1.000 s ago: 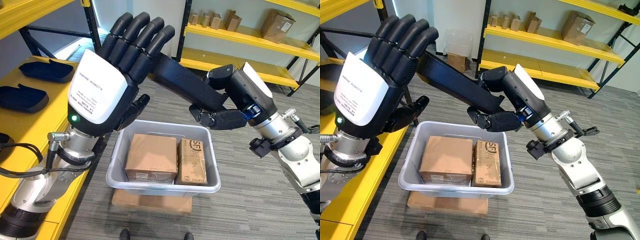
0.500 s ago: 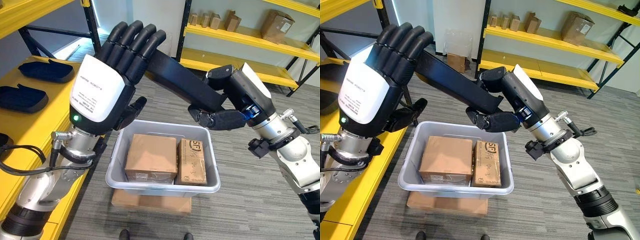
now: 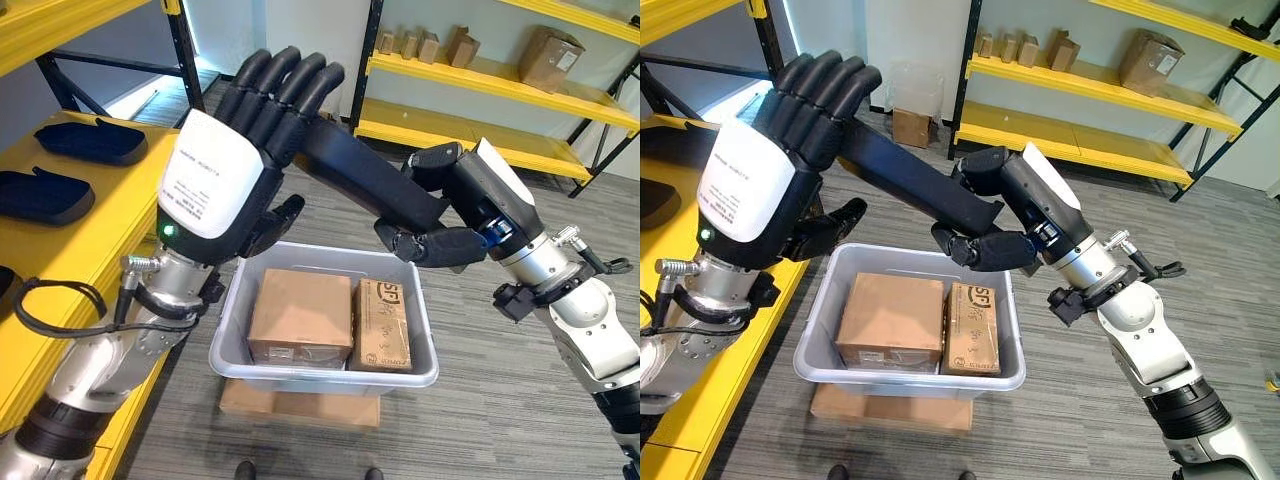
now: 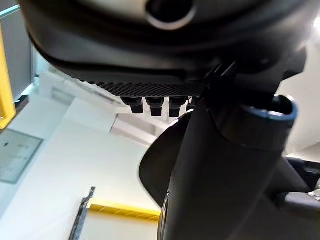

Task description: Move parts from the plastic box to the shelf.

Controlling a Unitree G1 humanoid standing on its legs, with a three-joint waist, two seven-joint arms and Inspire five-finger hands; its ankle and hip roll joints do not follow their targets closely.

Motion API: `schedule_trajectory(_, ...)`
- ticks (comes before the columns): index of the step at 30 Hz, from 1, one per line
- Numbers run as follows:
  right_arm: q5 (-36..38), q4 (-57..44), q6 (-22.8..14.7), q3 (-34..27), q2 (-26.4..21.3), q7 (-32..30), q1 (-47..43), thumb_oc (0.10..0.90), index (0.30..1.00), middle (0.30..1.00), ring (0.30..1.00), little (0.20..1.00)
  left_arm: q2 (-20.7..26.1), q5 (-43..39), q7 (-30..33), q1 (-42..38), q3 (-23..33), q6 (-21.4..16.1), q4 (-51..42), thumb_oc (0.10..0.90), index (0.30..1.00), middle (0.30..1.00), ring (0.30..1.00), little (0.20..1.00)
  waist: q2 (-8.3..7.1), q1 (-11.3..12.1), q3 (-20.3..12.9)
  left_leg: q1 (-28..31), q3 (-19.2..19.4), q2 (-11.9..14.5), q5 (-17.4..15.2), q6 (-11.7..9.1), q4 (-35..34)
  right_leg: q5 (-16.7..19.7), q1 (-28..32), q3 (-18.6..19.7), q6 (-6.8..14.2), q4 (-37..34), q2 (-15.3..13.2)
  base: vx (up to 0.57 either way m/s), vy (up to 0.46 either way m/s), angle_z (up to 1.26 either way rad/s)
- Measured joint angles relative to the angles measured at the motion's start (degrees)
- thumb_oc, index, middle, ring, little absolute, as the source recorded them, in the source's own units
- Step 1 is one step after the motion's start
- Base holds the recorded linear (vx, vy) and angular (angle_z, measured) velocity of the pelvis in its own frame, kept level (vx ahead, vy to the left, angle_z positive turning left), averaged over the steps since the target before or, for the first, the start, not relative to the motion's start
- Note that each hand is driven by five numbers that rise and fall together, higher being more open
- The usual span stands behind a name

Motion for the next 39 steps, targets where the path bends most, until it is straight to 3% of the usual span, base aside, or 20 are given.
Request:
schedule_trajectory(12,0.0,0.0,0.0,0.0,1.2,0.2,0.1,0.4,0.3,0.3,0.3,0.3,2.6,2.2,0.0,-3.4,-0.3,-0.2,-0.4,0.9,1.0,1.0,1.0,1.0,-0.4,-0.8,-0.3,0.0,0.5,0.0,0.0,0.0,0.0,0.0,-0.3,0.6,0.0,0.0,0.0,0.0,0.002,-0.01)
schedule_trajectory(26,0.0,0.0,0.0,0.0,1.4,0.4,0.1,0.4,0.3,0.3,0.3,0.3,2.6,2.9,0.0,-4.9,-0.5,-0.4,-1.2,0.9,1.0,1.0,1.0,1.0,-0.4,-0.9,-0.3,0.0,0.5,0.0,0.0,0.0,0.0,0.0,-0.3,0.6,0.0,0.0,0.0,0.0,0.0,0.0)
schedule_trajectory(39,-0.2,0.1,1.1,0.1,1.4,0.6,0.4,0.4,0.3,0.3,0.3,0.3,2.0,2.0,-0.2,-6.2,-5.2,-1.2,0.9,0.9,1.0,1.0,1.0,1.0,-0.35,-1.0,-0.3,0.2,0.6,0.0,0.0,0.0,0.0,0.0,-0.3,0.7,0.0,0.0,0.0,0.0,0.0,0.0)
